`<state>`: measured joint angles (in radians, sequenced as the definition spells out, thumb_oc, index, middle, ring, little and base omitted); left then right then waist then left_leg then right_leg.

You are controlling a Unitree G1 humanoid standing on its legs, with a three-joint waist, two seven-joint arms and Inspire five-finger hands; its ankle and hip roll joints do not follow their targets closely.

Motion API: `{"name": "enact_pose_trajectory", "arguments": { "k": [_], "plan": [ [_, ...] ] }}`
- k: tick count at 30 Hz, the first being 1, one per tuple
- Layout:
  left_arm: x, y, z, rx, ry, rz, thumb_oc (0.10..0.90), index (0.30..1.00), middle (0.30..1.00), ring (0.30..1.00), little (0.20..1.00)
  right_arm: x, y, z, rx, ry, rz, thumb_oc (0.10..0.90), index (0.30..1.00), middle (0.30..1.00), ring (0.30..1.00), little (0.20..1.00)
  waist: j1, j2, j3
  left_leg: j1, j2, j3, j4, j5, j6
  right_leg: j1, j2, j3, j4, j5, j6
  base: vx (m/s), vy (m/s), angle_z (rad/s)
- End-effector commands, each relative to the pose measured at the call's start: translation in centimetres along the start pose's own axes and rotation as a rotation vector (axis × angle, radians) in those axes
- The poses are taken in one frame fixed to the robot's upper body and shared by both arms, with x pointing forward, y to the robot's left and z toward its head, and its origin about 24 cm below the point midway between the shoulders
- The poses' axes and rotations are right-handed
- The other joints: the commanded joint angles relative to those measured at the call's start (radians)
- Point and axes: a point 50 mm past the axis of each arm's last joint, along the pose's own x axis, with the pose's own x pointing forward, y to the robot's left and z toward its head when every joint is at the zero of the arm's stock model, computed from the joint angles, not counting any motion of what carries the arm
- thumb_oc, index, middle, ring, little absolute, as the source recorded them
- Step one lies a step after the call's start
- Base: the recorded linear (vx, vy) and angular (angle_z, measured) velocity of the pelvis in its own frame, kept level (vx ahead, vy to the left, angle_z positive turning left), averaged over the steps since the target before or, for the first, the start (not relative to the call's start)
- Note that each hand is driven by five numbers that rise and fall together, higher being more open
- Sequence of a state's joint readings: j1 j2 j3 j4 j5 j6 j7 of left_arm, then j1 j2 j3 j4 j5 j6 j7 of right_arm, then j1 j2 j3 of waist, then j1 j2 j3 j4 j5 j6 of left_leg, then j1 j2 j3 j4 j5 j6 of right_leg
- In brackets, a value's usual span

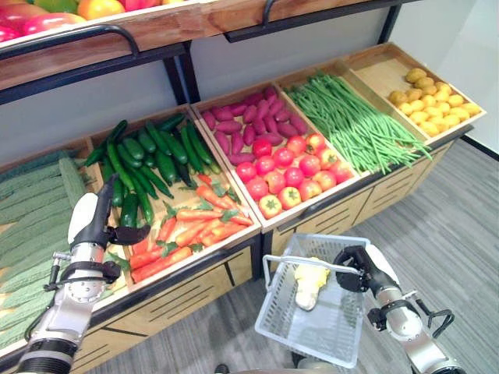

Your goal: Get the vegetables into the basket

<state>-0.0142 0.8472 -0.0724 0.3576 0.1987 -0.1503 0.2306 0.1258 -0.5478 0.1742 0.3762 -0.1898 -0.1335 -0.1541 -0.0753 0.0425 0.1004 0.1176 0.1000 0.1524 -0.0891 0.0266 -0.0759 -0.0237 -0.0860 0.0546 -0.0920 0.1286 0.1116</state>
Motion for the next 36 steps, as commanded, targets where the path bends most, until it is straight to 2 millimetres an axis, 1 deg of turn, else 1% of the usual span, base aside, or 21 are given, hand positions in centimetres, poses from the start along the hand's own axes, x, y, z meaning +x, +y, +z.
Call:
{"name": "enact_pose_trajectory", "arguments": {
  "k": [1, 3, 8, 12, 14, 16, 18, 22, 25, 28, 36],
  "plan": [
    [3.1, 5.2, 3.3, 0.116, -0.156, 0.148, 0.9, 1.0, 1.0, 1.0, 1.0, 2.1, -4.0, 6.3, 0.054, -0.301, -0.165, 0.4, 0.3, 0.3, 0.3, 0.3, -0.003, -0.048, -0.048, 0.021, 0.003, -0.03, 0.002, -0.056, -0.007, -0.016, -0.051, 0.013, 0.005, -0.017, 0.07, -0.03, 0.003, -0.03],
    [3.5, 5.6, 3.2, 0.182, -0.152, 0.143, 0.9, 1.0, 1.0, 1.0, 1.0, 2.1, -4.2, 6.2, 0.055, -0.3, -0.174, 0.4, 0.3, 0.3, 0.3, 0.3, -0.007, -0.047, -0.042, 0.01, 0.005, -0.028, 0.002, -0.052, -0.008, -0.03, -0.05, 0.015, 0.005, -0.012, 0.072, -0.01, 0.003, -0.02],
    [4.1, 6.4, 3.1, 0.231, -0.132, 0.173, 0.9, 1.0, 1.0, 1.0, 1.0, 2.1, -4.6, 6.0, 0.069, -0.291, -0.199, 0.4, 0.3, 0.3, 0.3, 0.3, -0.013, -0.05, -0.027, -0.017, 0.007, -0.025, 0.002, -0.046, -0.009, -0.059, -0.049, 0.016, 0.005, -0.003, 0.076, -0.03, -0.001, -0.04],
    [4.7, 6.9, 3.0, 0.328, -0.123, 0.147, 0.9, 1.0, 1.0, 1.0, 1.0, 2.2, -4.8, 6.1, 0.074, -0.292, -0.211, 0.4, 0.3, 0.3, 0.3, 0.3, -0.019, -0.052, -0.008, -0.043, 0.006, -0.024, 0.002, -0.039, -0.009, -0.084, -0.05, 0.018, 0.005, 0.004, 0.079, -0.02, 0.004, -0.01],
    [4.9, 6.9, 3.2, 0.354, -0.128, 0.137, 0.9, 1.0, 1.0, 1.0, 1.0, 2.3, -4.9, 6.2, 0.083, -0.296, -0.22, 0.4, 0.3, 0.3, 0.3, 0.3, -0.019, -0.052, 0.0, -0.05, 0.006, -0.024, 0.002, -0.038, -0.009, -0.092, -0.051, 0.019, 0.005, 0.006, 0.08, -0.02, 0.007, 0.0],
    [5.3, 7.2, 4.2, 0.374, -0.17, 0.112, 0.9, 1.0, 1.0, 1.0, 1.0, 2.3, -5.3, 6.3, 0.089, -0.302, -0.233, 0.4, 0.3, 0.3, 0.3, 0.3, -0.024, -0.049, 0.019, -0.067, 0.004, -0.024, 0.002, -0.034, -0.01, -0.109, -0.054, 0.022, 0.005, 0.012, 0.082, -0.03, 0.019, -0.03],
    [5.4, 7.0, 4.7, 0.392, -0.199, 0.104, 0.9, 1.0, 1.0, 1.0, 1.0, 2.4, -5.2, 6.3, 0.092, -0.298, -0.234, 0.4, 0.3, 0.3, 0.3, 0.3, -0.025, -0.05, 0.025, -0.073, 0.004, -0.023, 0.002, -0.032, -0.008, -0.117, -0.055, 0.025, 0.005, 0.014, 0.082, 0.01, 0.009, -0.05],
    [5.5, 6.4, 5.4, 0.365, -0.231, 0.099, 0.9, 1.0, 1.0, 1.0, 1.0, 2.5, -5.3, 6.3, 0.092, -0.3, -0.241, 0.4, 0.3, 0.3, 0.3, 0.3, -0.031, -0.048, 0.034, -0.075, 0.002, -0.018, 0.002, -0.034, -0.008, -0.126, -0.054, 0.031, 0.005, 0.014, 0.08, 0.01, 0.007, -0.03],
    [5.6, 6.0, 5.6, 0.351, -0.237, 0.095, 0.9, 1.0, 1.0, 1.0, 1.0, 2.5, -5.3, 6.3, 0.101, -0.295, -0.244, 0.4, 0.3, 0.3, 0.3, 0.3, -0.033, -0.047, 0.036, -0.076, 0.002, -0.017, 0.002, -0.035, -0.007, -0.13, -0.053, 0.035, 0.005, 0.014, 0.08, 0.01, 0.003, -0.02],
    [5.5, 5.0, 5.6, 0.334, -0.238, 0.065, 0.9, 1.0, 1.0, 1.0, 1.0, 2.4, -5.1, 5.7, 0.103, -0.274, -0.239, 0.4, 0.3, 0.3, 0.3, 0.3, -0.036, -0.049, 0.032, -0.068, 0.002, -0.011, 0.002, -0.041, -0.007, -0.126, -0.052, 0.038, 0.005, 0.01, 0.08, 0.04, 0.003, -0.02],
    [5.6, 4.0, 5.7, 0.305, -0.239, 0.043, 0.9, 1.0, 1.0, 1.0, 1.0, 2.4, -4.9, 5.7, 0.104, -0.27, -0.234, 0.4, 0.3, 0.3, 0.3, 0.3, -0.041, -0.049, 0.041, -0.061, 0.003, -0.006, 0.002, -0.045, -0.007, -0.125, -0.051, 0.043, 0.005, 0.009, 0.079, 0.0, 0.0, -0.01]
  ]
}}
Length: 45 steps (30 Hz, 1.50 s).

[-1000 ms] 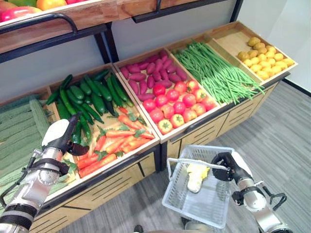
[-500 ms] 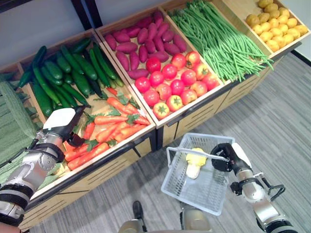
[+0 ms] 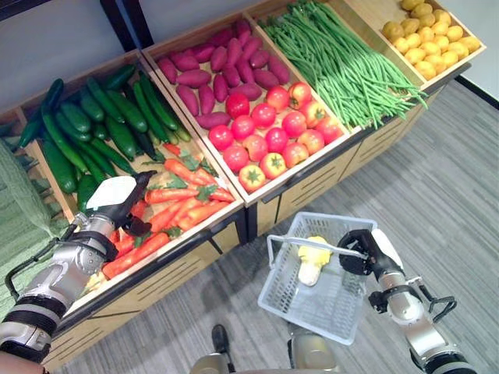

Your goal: Get the vegetables into the basket

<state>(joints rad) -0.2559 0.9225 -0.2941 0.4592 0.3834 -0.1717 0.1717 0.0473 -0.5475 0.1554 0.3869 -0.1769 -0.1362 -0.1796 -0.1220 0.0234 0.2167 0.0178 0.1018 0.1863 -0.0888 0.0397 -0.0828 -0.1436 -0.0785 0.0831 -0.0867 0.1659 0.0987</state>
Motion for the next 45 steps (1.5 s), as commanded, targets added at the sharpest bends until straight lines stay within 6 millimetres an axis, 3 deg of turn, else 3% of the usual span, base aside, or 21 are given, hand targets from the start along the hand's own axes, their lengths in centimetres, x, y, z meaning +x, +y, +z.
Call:
{"name": "enact_pose_trajectory", "arguments": {
  "k": [1, 8, 9, 10, 11, 13, 14, 34, 45],
  "plan": [
    [1.8, 4.5, 0.7, 0.045, -0.042, 0.158, 0.9, 1.0, 1.0, 1.0, 1.0, 1.2, -3.2, 4.0, 0.09, -0.212, -0.154, 0.4, 0.3, 0.3, 0.3, 0.3, 0.005, -0.03, -0.074, 0.038, 0.001, -0.04, 0.002, -0.059, 0.0, -0.005, -0.057, 0.015, -0.001, -0.029, 0.092, 0.0, 0.0, 0.0],
    [2.2, 4.4, 0.7, 0.079, -0.03, 0.168, 0.9, 1.0, 1.0, 1.0, 1.0, 1.3, -3.2, 4.1, 0.092, -0.219, -0.157, 0.4, 0.3, 0.3, 0.3, 0.3, 0.0, -0.034, -0.064, 0.03, 0.003, -0.035, 0.002, -0.057, -0.001, -0.018, -0.055, 0.018, -0.001, -0.025, 0.092, 0.0, 0.0, -0.01],
    [2.5, 4.6, 0.6, 0.091, -0.019, 0.175, 0.849, 0.929, 0.929, 0.929, 0.929, 1.4, -3.2, 4.1, 0.094, -0.219, -0.158, 0.4, 0.3, 0.3, 0.3, 0.3, -0.004, -0.035, -0.061, 0.025, 0.004, -0.034, 0.002, -0.056, 0.0, -0.025, -0.054, 0.02, -0.001, -0.022, 0.092, -0.01, -0.001, -0.04],
    [2.6, 4.7, 0.6, 0.098, -0.019, 0.175, 0.696, 0.715, 0.715, 0.715, 0.715, 1.4, -3.2, 4.1, 0.095, -0.219, -0.16, 0.4, 0.3, 0.3, 0.3, 0.3, -0.003, -0.036, -0.06, 0.022, 0.004, -0.033, 0.002, -0.055, 0.0, -0.028, -0.055, 0.021, -0.001, -0.021, 0.093, 0.0, 0.001, -0.06],
    [2.6, 4.7, 0.5, 0.111, -0.018, 0.169, 0.578, 0.55, 0.55, 0.55, 0.55, 1.4, -3.2, 4.1, 0.092, -0.217, -0.158, 0.4, 0.3, 0.3, 0.3, 0.3, -0.005, -0.036, -0.06, 0.02, 0.003, -0.032, 0.002, -0.054, 0.0, -0.032, -0.053, 0.022, -0.001, -0.02, 0.093, 0.0, 0.004, -0.05],
    [2.8, 4.8, 0.5, 0.12, -0.017, 0.168, 0.424, 0.333, 0.333, 0.333, 0.333, 1.4, -3.1, 4.1, 0.092, -0.216, -0.155, 0.4, 0.3, 0.3, 0.3, 0.3, -0.006, -0.037, -0.059, 0.017, 0.004, -0.03, 0.002, -0.053, -0.001, -0.036, -0.052, 0.023, -0.001, -0.019, 0.093, 0.0, 0.003, -0.07],
    [2.9, 5.0, 0.3, 0.142, -0.005, 0.163, 0.4, 0.3, 0.3, 0.3, 0.3, 1.4, -3.1, 4.1, 0.093, -0.218, -0.154, 0.4, 0.3, 0.3, 0.3, 0.3, -0.008, -0.037, -0.059, 0.014, 0.003, -0.028, 0.002, -0.053, 0.0, -0.04, -0.052, 0.024, -0.001, -0.017, 0.094, 0.01, 0.003, -0.08],
    [2.6, 4.8, -0.6, 0.198, 0.045, 0.174, 0.4, 0.3, 0.3, 0.3, 0.3, 1.0, -2.5, 3.2, 0.087, -0.177, -0.13, 0.4, 0.3, 0.3, 0.3, 0.3, -0.003, -0.046, -0.078, 0.046, 0.006, -0.022, 0.002, -0.068, -0.002, -0.011, -0.049, 0.026, -0.001, -0.032, 0.092, 0.0, 0.0, -0.01],
    [1.3, 7.4, 0.4, 0.175, -0.032, 0.329, 0.4, 0.3, 0.3, 0.3, 0.3, 0.9, -2.2, 2.7, 0.083, -0.15, -0.12, 0.4, 0.3, 0.3, 0.3, 0.3, 0.01, -0.038, -0.11, 0.075, 0.003, -0.033, 0.002, -0.075, -0.003, 0.033, -0.058, 0.004, -0.001, -0.042, 0.088, 0.0, -0.001, 0.02]
  ]
}}
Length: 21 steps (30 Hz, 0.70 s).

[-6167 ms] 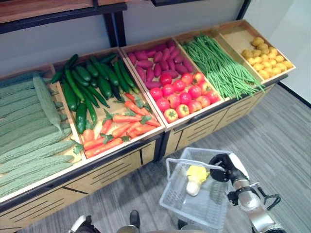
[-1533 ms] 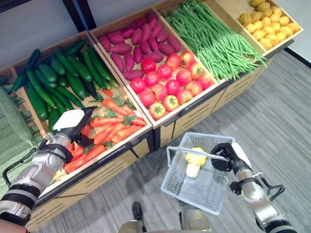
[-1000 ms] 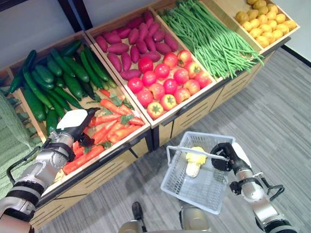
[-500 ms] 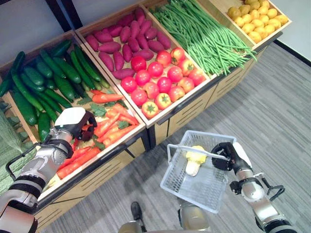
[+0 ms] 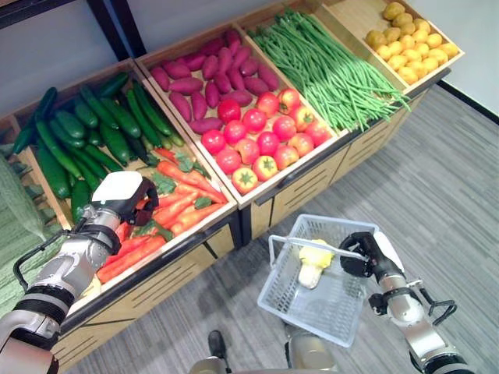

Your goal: Get the vegetables into the basket

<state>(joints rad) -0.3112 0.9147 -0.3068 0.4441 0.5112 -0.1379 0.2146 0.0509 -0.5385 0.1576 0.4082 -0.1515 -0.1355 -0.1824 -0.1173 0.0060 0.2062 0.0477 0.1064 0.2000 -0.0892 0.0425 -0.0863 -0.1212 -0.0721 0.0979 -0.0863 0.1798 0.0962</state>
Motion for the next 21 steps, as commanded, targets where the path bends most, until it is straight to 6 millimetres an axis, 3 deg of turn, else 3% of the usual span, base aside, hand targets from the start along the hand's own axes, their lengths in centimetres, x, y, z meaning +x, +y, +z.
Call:
{"name": "enact_pose_trajectory", "arguments": {
  "k": [1, 7, 10, 11, 12, 14, 15, 16, 19, 20, 21],
  "plan": [
    [0.6, 6.1, -1.5, 0.056, 0.018, 0.259, 0.4, 0.3, 0.3, 0.3, 0.3, 0.9, -2.5, 3.4, 0.055, -0.181, -0.119, 0.4, 0.3, 0.3, 0.3, 0.3, 0.004, -0.021, -0.1, 0.045, -0.002, -0.047, 0.002, -0.078, 0.001, 0.011, -0.065, -0.012, -0.001, -0.056, 0.091, -0.01, 0.003, 0.03],
    [-0.7, 7.2, -1.2, 0.031, -0.009, 0.34, 0.4, 0.3, 0.3, 0.3, 0.3, 0.7, -2.3, 3.2, 0.058, -0.173, -0.116, 0.4, 0.3, 0.3, 0.3, 0.3, 0.022, -0.024, -0.112, 0.053, -0.005, -0.058, 0.002, -0.078, 0.003, 0.027, -0.071, -0.023, -0.001, -0.059, 0.089, -0.02, 0.005, 0.05],
    [-2.1, 5.1, -1.5, -0.319, 0.072, 0.454, 0.4, 0.3, 0.3, 0.3, 0.3, 0.5, -2.0, 2.9, 0.069, -0.16, -0.119, 0.4, 0.3, 0.3, 0.3, 0.3, 0.029, -0.031, -0.118, 0.057, -0.008, -0.064, 0.002, -0.078, 0.006, 0.036, -0.073, -0.026, -0.001, -0.06, 0.085, -0.02, -0.002, 0.09],
    [-2.9, 3.5, -1.4, -0.611, 0.139, 0.541, 0.4, 0.3, 0.3, 0.3, 0.3, 0.4, -1.8, 2.8, 0.08, -0.15, -0.122, 0.4, 0.3, 0.3, 0.3, 0.3, 0.031, -0.034, -0.119, 0.06, -0.008, -0.066, 0.002, -0.078, 0.007, 0.04, -0.074, -0.028, -0.001, -0.062, 0.082, -0.01, 0.005, 0.07],
    [-3.3, 2.5, -1.3, -0.773, 0.18, 0.593, 0.4, 0.3, 0.3, 0.3, 0.3, 0.4, -1.8, 2.9, 0.086, -0.153, -0.122, 0.4, 0.3, 0.3, 0.3, 0.3, 0.031, -0.033, -0.118, 0.067, -0.007, -0.066, 0.002, -0.083, 0.008, 0.047, -0.073, -0.03, -0.001, -0.066, 0.082, 0.0, 0.0, 0.0],
    [-3.7, 2.0, -0.1, -1.047, 0.177, 0.699, 0.4, 0.3, 0.3, 0.3, 0.3, 0.5, -1.5, 3.1, 0.091, -0.159, -0.12, 0.4, 0.3, 0.3, 0.3, 0.3, 0.034, -0.039, -0.122, 0.063, -0.01, -0.07, 0.002, -0.08, 0.009, 0.044, -0.074, -0.029, -0.001, -0.063, 0.079, -0.01, -0.002, 0.03],
    [-3.7, 2.0, -0.1, -1.047, 0.178, 0.699, 0.4, 0.3, 0.3, 0.3, 0.3, 0.5, -1.5, 3.1, 0.091, -0.159, -0.12, 0.4, 0.3, 0.3, 0.3, 0.3, 0.033, -0.038, -0.122, 0.063, -0.01, -0.07, 0.002, -0.08, 0.009, 0.045, -0.074, -0.03, -0.001, -0.063, 0.079, 0.0, 0.004, 0.08],
    [-3.9, 1.4, 1.2, -1.261, 0.171, 0.766, 0.4, 0.3, 0.3, 0.3, 0.3, 0.6, -1.2, 3.5, 0.087, -0.171, -0.113, 0.4, 0.3, 0.3, 0.3, 0.3, 0.036, -0.043, -0.123, 0.063, -0.01, -0.074, 0.002, -0.08, 0.012, 0.046, -0.076, -0.031, -0.001, -0.063, 0.077, 0.0, 0.0, 0.07],
    [-3.8, 1.1, 3.1, -1.641, 0.105, 0.808, 0.4, 0.3, 0.3, 0.3, 0.3, 0.9, -1.1, 4.3, 0.072, -0.197, -0.104, 0.4, 0.3, 0.3, 0.3, 0.3, 0.036, -0.047, -0.128, 0.064, -0.011, -0.079, 0.002, -0.079, 0.016, 0.051, -0.078, -0.033, -0.001, -0.062, 0.075, 0.0, -0.005, 0.04],
    [-3.9, 1.0, 3.0, -1.645, 0.104, 0.807, 0.4, 0.3, 0.3, 0.3, 0.3, 0.8, -1.1, 4.3, 0.071, -0.197, -0.104, 0.4, 0.3, 0.3, 0.3, 0.3, 0.036, -0.046, -0.128, 0.065, -0.011, -0.079, 0.002, -0.079, 0.016, 0.052, -0.077, -0.033, -0.001, -0.062, 0.075, 0.0, -0.001, 0.04],
    [-3.8, 0.5, 3.7, -1.791, 0.086, 0.781, 0.4, 0.3, 0.3, 0.3, 0.3, 0.8, -1.2, 4.5, 0.06, -0.205, -0.098, 0.4, 0.3, 0.3, 0.3, 0.3, 0.035, -0.048, -0.131, 0.066, -0.011, -0.083, 0.002, -0.079, 0.018, 0.055, -0.078, -0.035, -0.001, -0.064, 0.074, 0.0, 0.0, 0.0]
  ]
}}
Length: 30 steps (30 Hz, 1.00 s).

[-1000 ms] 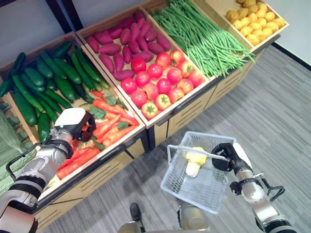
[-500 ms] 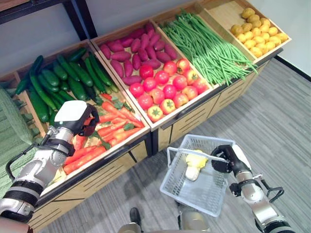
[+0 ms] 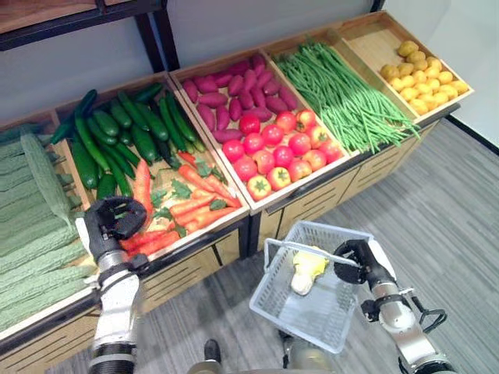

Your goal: Get the vegetables into the basket

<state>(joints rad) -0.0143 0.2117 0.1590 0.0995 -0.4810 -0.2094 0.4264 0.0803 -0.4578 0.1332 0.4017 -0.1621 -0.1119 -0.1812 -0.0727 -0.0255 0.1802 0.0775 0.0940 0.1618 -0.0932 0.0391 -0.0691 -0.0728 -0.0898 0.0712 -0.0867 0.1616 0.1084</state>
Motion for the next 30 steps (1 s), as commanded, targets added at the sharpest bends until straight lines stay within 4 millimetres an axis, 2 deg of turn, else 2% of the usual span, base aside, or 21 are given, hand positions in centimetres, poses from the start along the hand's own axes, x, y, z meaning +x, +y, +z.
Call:
{"name": "enact_pose_trajectory", "arguments": {
  "k": [1, 6, 13, 24, 26, 30],
  "plan": [
    [1.7, -2.1, 4.9, -0.33, -0.192, -0.131, 0.4, 0.3, 0.3, 0.3, 0.3, 1.1, -2.5, 5.1, -0.017, -0.253, -0.09, 0.4, 0.3, 0.3, 0.3, 0.3, -0.01, -0.02, -0.11, 0.038, 0.0, -0.048, 0.006, -0.076, 0.001, 0.01, -0.061, -0.009, -0.001, -0.047, 0.062, 0.0, 0.0, 0.0],
    [1.3, -2.4, 4.3, -0.46, -0.157, -0.143, 0.4, 0.3, 0.3, 0.3, 0.3, 0.7, -2.0, 4.6, -0.016, -0.24, -0.078, 0.4, 0.3, 0.3, 0.3, 0.3, -0.009, -0.027, -0.12, 0.04, 0.001, -0.05, 0.006, -0.074, 0.001, 0.018, -0.06, -0.012, -0.001, -0.051, 0.06, 0.0, -0.003, 0.01],
    [0.7, -2.4, 4.0, -0.527, -0.126, -0.197, 0.4, 0.3, 0.3, 0.3, 0.3, 0.3, -1.7, 4.3, -0.02, -0.231, -0.073, 0.4, 0.3, 0.3, 0.3, 0.3, -0.006, -0.026, -0.124, 0.042, 0.0, -0.052, 0.006, -0.073, 0.002, 0.022, -0.058, -0.011, -0.001, -0.053, 0.059, 0.0, 0.0, 0.0],
    [-0.4, -1.8, 3.3, -0.465, -0.088, -0.286, 0.4, 0.3, 0.3, 0.3, 0.3, 0.1, -2.7, 3.6, -0.026, -0.213, -0.102, 0.4, 0.3, 0.3, 0.3, 0.3, 0.002, -0.022, -0.118, 0.07, -0.006, -0.041, 0.008, -0.079, 0.012, 0.034, -0.061, -0.007, -0.001, -0.058, 0.062, 0.0, 0.003, 0.0],
    [-0.6, -2.2, 3.7, -0.439, -0.108, -0.344, 0.4, 0.3, 0.3, 0.3, 0.3, 0.4, -3.4, 3.6, -0.024, -0.211, -0.13, 0.4, 0.3, 0.3, 0.3, 0.3, 0.011, -0.041, -0.091, 0.005, -0.024, -0.05, 0.121, -0.119, 0.024, 0.03, -0.077, 0.005, -0.001, -0.044, 0.064, -0.08, 0.039, -0.1],
    [-0.6, -2.5, 4.0, -0.409, -0.123, -0.38, 0.4, 0.3, 0.3, 0.3, 0.3, 0.4, -3.6, 3.4, -0.013, -0.203, -0.136, 0.4, 0.3, 0.3, 0.3, 0.3, 0.015, -0.052, -0.087, -0.018, -0.039, -0.048, 0.142, -0.133, 0.035, 0.018, -0.09, 0.013, 0.002, -0.031, 0.071, -0.05, 0.074, -0.04]
  ]
}}
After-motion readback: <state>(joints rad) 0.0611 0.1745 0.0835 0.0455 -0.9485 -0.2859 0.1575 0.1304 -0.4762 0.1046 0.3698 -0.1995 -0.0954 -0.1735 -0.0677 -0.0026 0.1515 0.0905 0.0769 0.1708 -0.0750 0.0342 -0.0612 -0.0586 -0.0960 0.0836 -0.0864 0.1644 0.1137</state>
